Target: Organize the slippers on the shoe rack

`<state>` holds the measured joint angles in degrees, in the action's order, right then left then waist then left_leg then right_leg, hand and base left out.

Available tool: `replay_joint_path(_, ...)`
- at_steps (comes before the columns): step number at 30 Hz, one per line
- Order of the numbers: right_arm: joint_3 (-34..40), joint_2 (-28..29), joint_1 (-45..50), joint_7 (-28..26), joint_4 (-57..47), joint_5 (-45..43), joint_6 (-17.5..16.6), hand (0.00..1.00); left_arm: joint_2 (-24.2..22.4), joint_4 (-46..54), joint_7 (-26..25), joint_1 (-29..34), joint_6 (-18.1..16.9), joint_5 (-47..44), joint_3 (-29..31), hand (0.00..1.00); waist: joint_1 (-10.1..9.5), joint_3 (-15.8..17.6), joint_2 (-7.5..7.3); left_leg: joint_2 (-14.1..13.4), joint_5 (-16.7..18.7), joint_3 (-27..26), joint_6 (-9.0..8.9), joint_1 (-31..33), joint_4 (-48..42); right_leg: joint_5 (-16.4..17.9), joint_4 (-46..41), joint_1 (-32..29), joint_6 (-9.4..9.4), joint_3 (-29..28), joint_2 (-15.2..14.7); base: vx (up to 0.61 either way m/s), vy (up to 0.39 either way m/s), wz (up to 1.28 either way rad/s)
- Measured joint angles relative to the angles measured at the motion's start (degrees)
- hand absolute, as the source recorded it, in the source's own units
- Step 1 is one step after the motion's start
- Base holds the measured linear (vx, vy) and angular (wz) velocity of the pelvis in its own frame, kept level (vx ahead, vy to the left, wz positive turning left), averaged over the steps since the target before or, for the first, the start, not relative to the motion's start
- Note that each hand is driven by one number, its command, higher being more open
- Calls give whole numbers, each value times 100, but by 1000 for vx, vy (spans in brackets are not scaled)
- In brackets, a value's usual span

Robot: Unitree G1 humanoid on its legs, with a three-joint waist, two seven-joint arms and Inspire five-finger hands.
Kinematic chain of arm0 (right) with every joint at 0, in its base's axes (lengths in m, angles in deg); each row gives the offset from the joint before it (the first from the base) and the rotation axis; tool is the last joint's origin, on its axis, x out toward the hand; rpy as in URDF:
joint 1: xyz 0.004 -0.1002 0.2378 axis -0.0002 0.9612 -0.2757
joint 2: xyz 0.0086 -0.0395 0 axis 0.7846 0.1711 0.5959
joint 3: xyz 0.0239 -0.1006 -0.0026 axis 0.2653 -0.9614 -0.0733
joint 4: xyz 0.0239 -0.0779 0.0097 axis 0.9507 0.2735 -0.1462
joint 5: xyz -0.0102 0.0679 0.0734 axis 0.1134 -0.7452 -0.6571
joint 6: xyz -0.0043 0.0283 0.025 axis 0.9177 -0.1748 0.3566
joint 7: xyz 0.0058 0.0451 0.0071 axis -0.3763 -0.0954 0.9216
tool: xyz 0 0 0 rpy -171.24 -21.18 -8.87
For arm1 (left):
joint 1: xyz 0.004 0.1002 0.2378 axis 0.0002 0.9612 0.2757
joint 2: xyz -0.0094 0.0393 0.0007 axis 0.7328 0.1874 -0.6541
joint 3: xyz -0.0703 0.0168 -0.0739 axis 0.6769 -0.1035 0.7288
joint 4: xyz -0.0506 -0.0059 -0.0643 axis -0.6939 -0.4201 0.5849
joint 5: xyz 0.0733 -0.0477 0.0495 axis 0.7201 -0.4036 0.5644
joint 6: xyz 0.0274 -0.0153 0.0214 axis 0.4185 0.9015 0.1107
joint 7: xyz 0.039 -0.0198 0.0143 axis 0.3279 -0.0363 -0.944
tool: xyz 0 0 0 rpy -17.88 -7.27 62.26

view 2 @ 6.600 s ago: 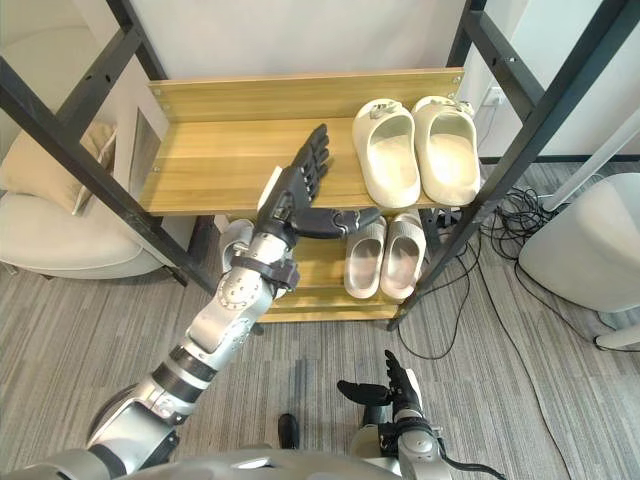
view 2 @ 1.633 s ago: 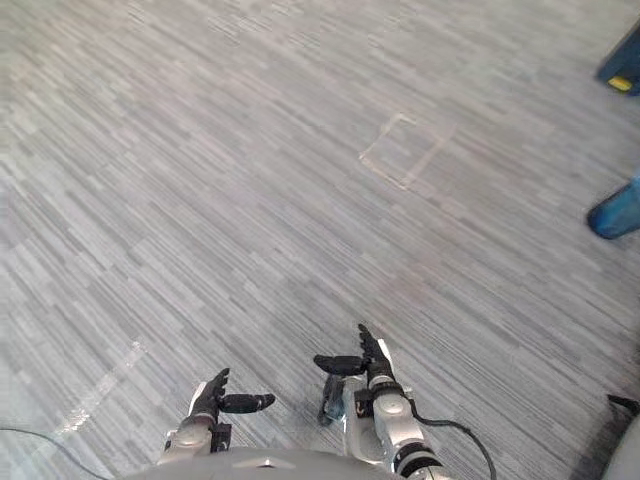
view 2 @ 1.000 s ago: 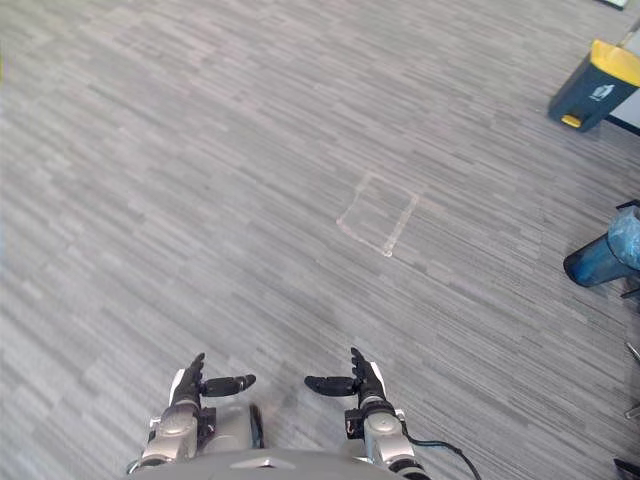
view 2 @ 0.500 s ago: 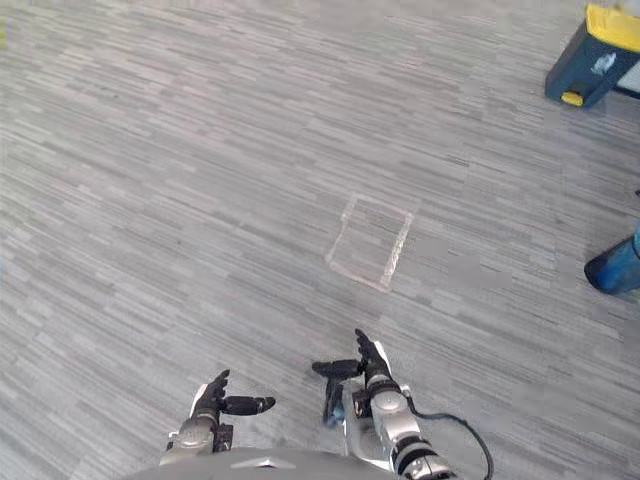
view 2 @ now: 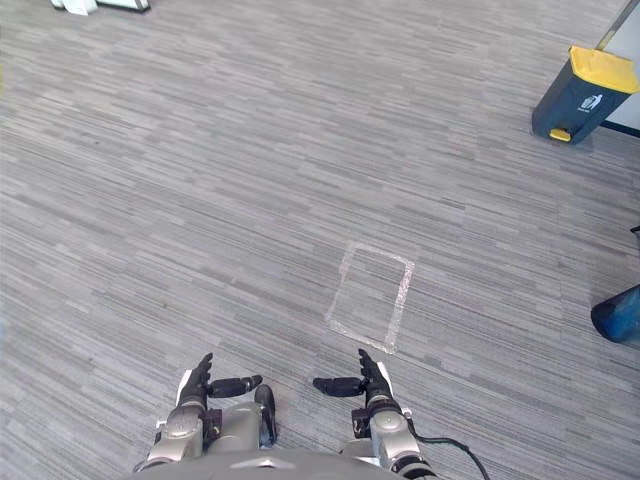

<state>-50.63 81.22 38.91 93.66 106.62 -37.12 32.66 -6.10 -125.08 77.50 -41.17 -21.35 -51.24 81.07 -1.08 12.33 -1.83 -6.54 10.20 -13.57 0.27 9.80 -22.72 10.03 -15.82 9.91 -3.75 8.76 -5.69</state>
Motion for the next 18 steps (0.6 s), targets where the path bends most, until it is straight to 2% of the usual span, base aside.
replay_joint_path(1,4,-10,-39,-11,60,6,21,100,1,-26,-14,18,21,-5,13,100,-19,7,10,3,98,-170,33,-296,143,-2,-978,-361,-53,-61,-140,341,222,-68)
replay_joint_path(2,3,-18,-77,-16,64,16,14,100,20,-50,-11,67,42,-13,-82,100,14,28,39,94,230,-319,76,-690,322,-157,-2298,-870,-293,38,-451,276,176,-56)
replay_joint_path(3,3,-14,-91,-20,61,17,5,100,35,-51,-16,84,50,-15,-122,100,26,25,33,127,270,-354,96,-817,368,-121,-2678,-1018,-261,104,-555,281,170,-34)
replay_joint_path(4,-1,-9,-123,-31,61,18,0,100,68,-69,-37,120,57,-30,-228,100,74,20,25,187,347,-408,129,-1124,494,85,-3291,-1267,-98,329,-731,441,199,-9)
replay_joint_path(5,-15,-8,-136,-44,65,20,-18,100,75,-117,-51,164,51,-111,-288,100,138,6,69,195,368,-442,136,-1491,747,338,-3403,-1547,123,725,-792,442,168,-4)
replay_joint_path(7,-16,-9,-211,-45,59,36,-43,100,60,-157,-50,188,57,-125,-293,100,159,-2,127,158,366,-476,132,-1734,995,511,-3020,-1888,242,1193,-773,338,70,0)
replay_joint_path(9,-15,-17,-268,-39,48,87,-70,100,54,-158,-47,176,69,-215,-293,100,165,32,183,77,365,-508,130,-1918,1177,487,-2043,-2223,267,1637,-645,423,-7,4)
replay_joint_path(10,-17,-20,-339,-43,48,113,-82,100,57,-157,-48,199,75,-235,-285,100,167,44,200,12,370,-526,60,-2057,1273,212,-1061,-2321,287,1846,-440,497,-59,15)
replay_joint_path(11,-23,-15,-308,-45,96,114,-66,100,73,-151,-45,227,70,-253,-275,100,164,24,140,77,500,-544,-263,-2292,1358,-753,75,-2295,493,1914,-175,422,-78,13)
replay_joint_path(12,-23,-15,-304,-46,96,113,-66,100,74,-151,-44,229,70,-255,-275,100,164,23,136,80,507,-542,-273,-2295,1358,-802,89,-2295,509,1913,-170,444,-116,9)
replay_joint_path(13,-54,-120,-291,-60,93,133,-112,100,9,-250,-26,190,81,-251,-260,100,151,-21,243,-11,679,-445,-473,-2549,1344,-1349,-124,-2324,855,1731,-40,347,-100,-5)
replay_joint_path(14,-36,-139,-318,-55,91,167,-90,100,-49,-259,-18,208,66,-241,-263,100,155,-73,347,-82,661,-419,-494,-2523,1259,-1209,-258,-2383,898,1716,1,538,-172,-8)
replay_joint_path(15,7,-155,-317,-49,98,185,-84,100,-110,-264,-1,219,52,-215,-271,100,179,-108,399,-127,660,-384,-499,-2450,1024,-906,-370,-2393,831,1687,-8,439,-147,-16)
replay_joint_path(17,22,-196,-325,-56,106,189,-62,100,-206,-269,18,207,63,-205,-257,100,221,-124,495,-346,599,-156,-611,-2071,1,-566,-531,-2319,840,1683,63,405,-176,-10)
replay_joint_path(18,34,-207,-310,-59,105,188,1,100,-201,-266,43,192,63,-203,-226,100,228,-107,536,-572,383,23,-743,-1774,-929,-458,-394,-2058,842,1697,200,515,-229,-10)
